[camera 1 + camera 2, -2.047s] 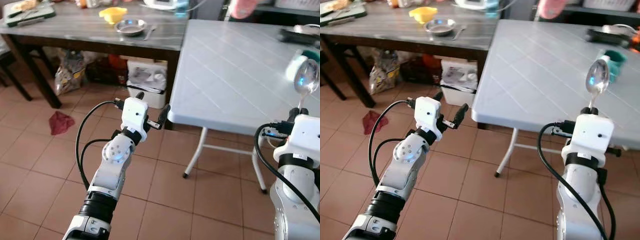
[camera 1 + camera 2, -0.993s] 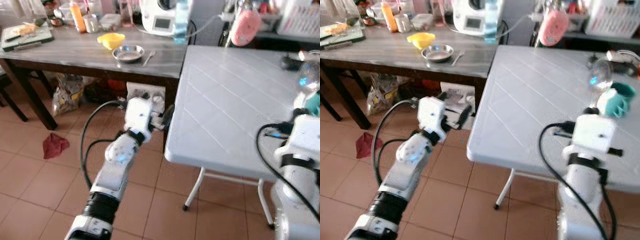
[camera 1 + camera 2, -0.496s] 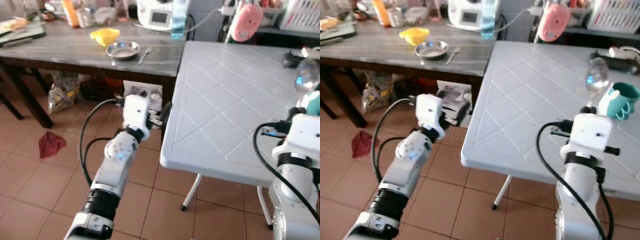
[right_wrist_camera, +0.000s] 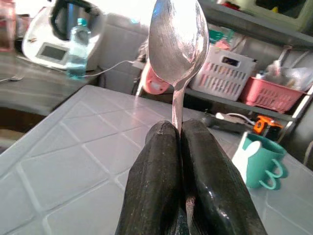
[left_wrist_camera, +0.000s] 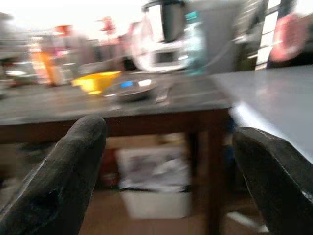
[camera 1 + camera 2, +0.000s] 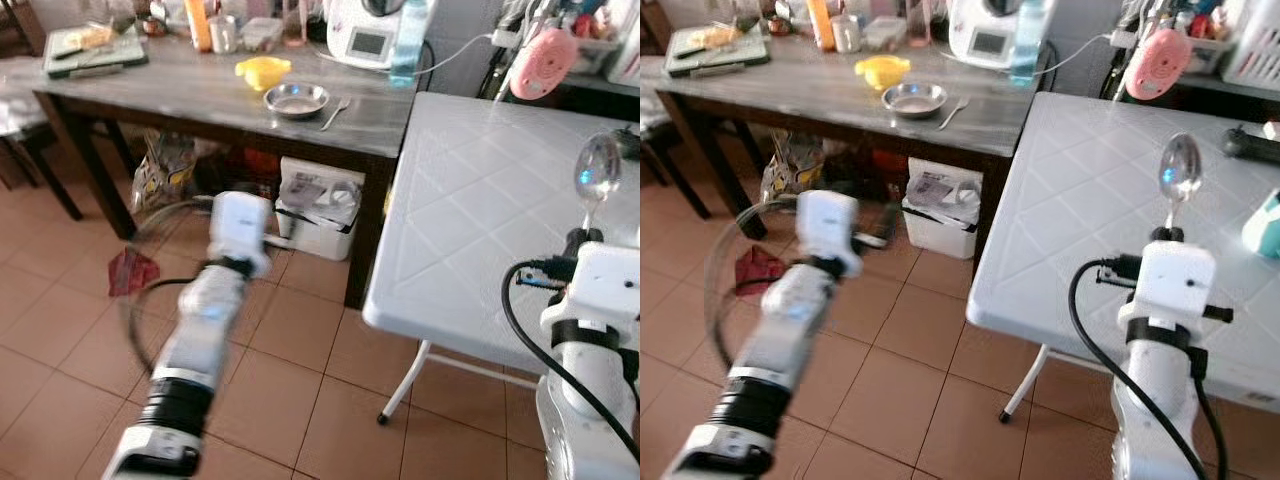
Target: Setting the table
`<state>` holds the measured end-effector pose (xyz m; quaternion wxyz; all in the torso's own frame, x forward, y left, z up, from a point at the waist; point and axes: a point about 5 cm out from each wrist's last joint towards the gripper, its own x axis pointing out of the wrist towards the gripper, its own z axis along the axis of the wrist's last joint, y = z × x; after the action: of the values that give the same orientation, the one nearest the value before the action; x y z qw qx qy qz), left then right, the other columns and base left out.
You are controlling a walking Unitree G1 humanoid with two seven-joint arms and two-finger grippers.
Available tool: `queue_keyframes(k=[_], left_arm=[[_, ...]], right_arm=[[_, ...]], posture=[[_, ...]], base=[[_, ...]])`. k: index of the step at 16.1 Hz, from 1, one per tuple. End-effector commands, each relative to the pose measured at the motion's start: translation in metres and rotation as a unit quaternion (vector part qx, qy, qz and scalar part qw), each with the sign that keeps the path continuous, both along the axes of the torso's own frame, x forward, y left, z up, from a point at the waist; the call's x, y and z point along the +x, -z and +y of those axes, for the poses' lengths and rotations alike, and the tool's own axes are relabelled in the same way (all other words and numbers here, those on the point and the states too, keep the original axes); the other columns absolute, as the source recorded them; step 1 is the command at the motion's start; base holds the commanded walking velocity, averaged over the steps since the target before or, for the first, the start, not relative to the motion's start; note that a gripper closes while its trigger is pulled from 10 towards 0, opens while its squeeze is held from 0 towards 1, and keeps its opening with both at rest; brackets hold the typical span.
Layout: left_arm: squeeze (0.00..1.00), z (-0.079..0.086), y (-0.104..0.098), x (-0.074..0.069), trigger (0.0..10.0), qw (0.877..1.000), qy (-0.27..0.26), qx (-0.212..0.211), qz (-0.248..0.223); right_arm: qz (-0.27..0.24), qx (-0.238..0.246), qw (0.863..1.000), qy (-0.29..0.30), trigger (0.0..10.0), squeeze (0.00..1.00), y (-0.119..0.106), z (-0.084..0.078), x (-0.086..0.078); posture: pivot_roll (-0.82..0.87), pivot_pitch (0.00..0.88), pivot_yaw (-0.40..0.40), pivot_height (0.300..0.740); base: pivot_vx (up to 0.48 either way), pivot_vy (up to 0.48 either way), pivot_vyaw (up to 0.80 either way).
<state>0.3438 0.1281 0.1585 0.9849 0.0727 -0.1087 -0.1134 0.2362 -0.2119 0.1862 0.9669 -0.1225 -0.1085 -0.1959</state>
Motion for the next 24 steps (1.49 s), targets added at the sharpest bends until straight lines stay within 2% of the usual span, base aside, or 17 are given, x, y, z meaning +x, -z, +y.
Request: queue_keyframes(k=[1,3,5,6,10,13,21,24], left_arm=[[0.0,0.005,0.005,-0.001,10.0,1.0,-0.023,0.012,0.0],[0.0,0.019,0.007,-0.003,10.0,0.998,-0.056,0.019,-0.003],[0.0,0.024,0.009,-0.007,10.0,0.997,-0.072,0.022,-0.005],[0.0,0.033,0.013,-0.011,10.0,0.995,-0.093,0.023,0.004],[0.0,0.047,0.027,-0.023,10.0,0.993,-0.11,0.035,0.025],[0.0,0.047,0.028,-0.025,10.0,0.993,-0.11,0.038,0.026],[0.0,0.044,0.025,-0.024,10.0,0.994,-0.098,0.042,0.028],[0.0,0.042,0.025,-0.022,10.0,0.995,-0.09,0.042,0.031]], right_arm=[[-0.007,-0.002,1.0,-0.01,10.0,0.0,-0.003,-0.001,-0.003],[0.005,0.001,0.999,-0.035,10.0,0.0,0.001,0.002,-0.002],[0.007,0.009,0.998,-0.062,10.0,0.0,0.002,0.008,0.004],[0.005,0.011,0.996,-0.085,10.0,0.0,0.001,0.015,0.007],[0.007,0.016,0.995,-0.099,10.0,0.0,0.002,0.018,0.006],[0.014,0.021,0.994,-0.103,10.0,0.0,0.006,0.019,0.004],[0.016,0.028,0.994,-0.105,10.0,0.0,0.009,0.023,0.003],[0.017,0.029,0.994,-0.101,10.0,0.0,0.01,0.023,0.002]], posture=[[0.01,0.103,-0.011,0.74],[0.02,0.101,-0.023,0.74],[0.04,0.1,-0.033,0.74],[0.06,0.1,-0.039,0.74],[0.07,0.106,-0.049,0.74],[0.07,0.108,-0.052,0.74],[0.07,0.115,-0.043,0.74],[0.06,0.116,-0.034,0.74]], base=[[0.0,0.0,0.0],[0.0,0.0,0.0],[0.0,0.0,0.0],[0.0,0.0,0.0],[0.0,0.0,0.0],[0.0,0.203,0.0],[0.0,0.463,0.0],[0.0,0.48,-0.65]])
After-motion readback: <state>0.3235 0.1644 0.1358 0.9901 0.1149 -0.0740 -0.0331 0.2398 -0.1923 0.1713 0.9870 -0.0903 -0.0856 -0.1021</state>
